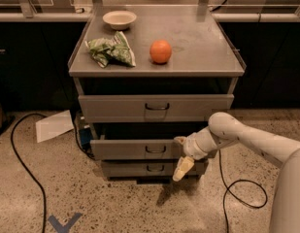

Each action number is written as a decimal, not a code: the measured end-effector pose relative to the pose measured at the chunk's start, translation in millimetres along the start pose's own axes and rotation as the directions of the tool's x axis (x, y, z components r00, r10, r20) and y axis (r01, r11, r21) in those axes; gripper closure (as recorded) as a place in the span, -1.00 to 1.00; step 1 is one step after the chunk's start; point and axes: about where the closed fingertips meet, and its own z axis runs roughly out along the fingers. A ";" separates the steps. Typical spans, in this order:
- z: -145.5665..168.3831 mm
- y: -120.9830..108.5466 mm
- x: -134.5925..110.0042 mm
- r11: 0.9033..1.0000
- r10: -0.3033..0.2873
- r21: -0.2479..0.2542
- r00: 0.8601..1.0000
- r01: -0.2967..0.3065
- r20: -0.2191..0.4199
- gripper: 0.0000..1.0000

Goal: Open middle drawer

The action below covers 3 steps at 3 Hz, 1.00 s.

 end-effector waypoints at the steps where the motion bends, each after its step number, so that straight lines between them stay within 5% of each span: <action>1: 9.2 -11.4 2.9 1.000 -0.006 -0.013 1.000 0.006 -0.013 -1.00; 3: 38.1 -32.1 11.7 0.996 -0.008 -0.091 0.999 0.004 -0.049 -1.00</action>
Offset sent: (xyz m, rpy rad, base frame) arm 0.0646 0.0114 -0.0473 -0.0607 0.0498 0.0835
